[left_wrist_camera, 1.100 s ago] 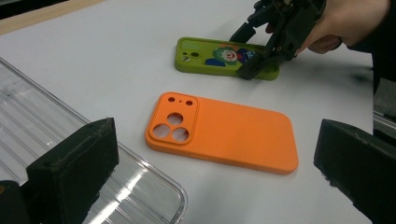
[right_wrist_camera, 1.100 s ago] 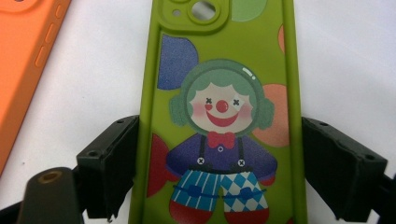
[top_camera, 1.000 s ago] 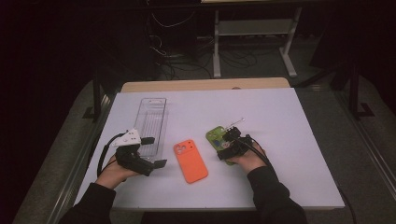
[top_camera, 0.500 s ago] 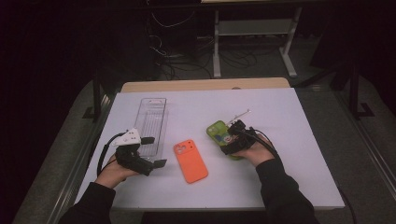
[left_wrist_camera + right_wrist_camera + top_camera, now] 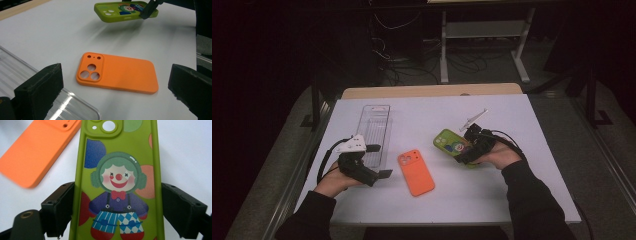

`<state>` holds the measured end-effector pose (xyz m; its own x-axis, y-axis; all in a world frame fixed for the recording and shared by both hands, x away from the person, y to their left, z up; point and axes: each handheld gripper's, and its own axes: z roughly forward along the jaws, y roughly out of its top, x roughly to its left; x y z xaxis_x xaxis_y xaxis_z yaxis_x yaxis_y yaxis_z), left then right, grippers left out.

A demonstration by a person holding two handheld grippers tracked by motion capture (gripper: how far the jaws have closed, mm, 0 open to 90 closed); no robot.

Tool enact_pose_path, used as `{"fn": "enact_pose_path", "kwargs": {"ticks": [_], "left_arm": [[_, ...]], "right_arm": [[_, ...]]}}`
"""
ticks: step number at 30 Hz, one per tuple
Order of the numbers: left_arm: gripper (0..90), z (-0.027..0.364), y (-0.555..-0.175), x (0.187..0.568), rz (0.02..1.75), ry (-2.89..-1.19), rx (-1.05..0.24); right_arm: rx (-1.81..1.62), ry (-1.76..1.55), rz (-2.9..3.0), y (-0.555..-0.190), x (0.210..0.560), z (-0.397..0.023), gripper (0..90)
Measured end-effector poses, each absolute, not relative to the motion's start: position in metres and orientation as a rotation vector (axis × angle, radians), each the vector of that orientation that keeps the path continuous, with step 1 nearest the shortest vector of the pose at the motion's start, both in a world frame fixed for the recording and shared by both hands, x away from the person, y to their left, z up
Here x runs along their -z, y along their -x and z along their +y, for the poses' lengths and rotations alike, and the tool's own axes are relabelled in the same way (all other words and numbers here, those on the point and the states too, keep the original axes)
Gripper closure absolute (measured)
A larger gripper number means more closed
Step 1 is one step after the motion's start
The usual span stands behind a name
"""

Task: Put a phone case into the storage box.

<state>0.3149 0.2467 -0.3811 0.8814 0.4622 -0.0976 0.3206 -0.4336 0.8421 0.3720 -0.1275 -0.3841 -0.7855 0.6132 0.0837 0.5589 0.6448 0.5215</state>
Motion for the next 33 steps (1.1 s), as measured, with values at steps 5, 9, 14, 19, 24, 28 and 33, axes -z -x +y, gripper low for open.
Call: {"fn": "enact_pose_path", "kwargs": {"ticks": [5, 9, 14, 19, 24, 28, 33], "left_arm": [[0.0, 0.234, -0.320, 0.375, 0.528, -2.081, -0.178], [0.0, 0.223, -0.324, 0.371, 0.499, -2.082, -0.167], [0.0, 0.213, -0.334, 0.367, 0.473, -2.081, -0.153], [0.0, 0.202, -0.345, 0.360, 0.435, -2.096, -0.151], [0.0, 0.189, -0.355, 0.349, 0.389, -2.099, -0.126], [0.0, 0.179, -0.362, 0.346, 0.349, -2.109, -0.097], [0.0, 0.165, -0.361, 0.351, 0.279, -2.139, -0.061]], "right_arm": [[-0.868, -0.880, 2.793, -0.371, 0.381, -0.134, 15.2], [-0.891, -0.762, 2.818, -0.368, 0.379, -0.136, 15.2], [-0.886, -0.698, 2.842, -0.368, 0.376, -0.136, 15.2], [-0.912, -0.623, 2.875, -0.371, 0.372, -0.133, 15.2], [-0.899, -0.574, 2.895, -0.370, 0.373, -0.129, 15.2], [-0.884, -0.539, 2.897, -0.367, 0.375, -0.127, 15.2], [-0.908, -0.478, 2.900, -0.361, 0.372, -0.122, 15.2]]}}
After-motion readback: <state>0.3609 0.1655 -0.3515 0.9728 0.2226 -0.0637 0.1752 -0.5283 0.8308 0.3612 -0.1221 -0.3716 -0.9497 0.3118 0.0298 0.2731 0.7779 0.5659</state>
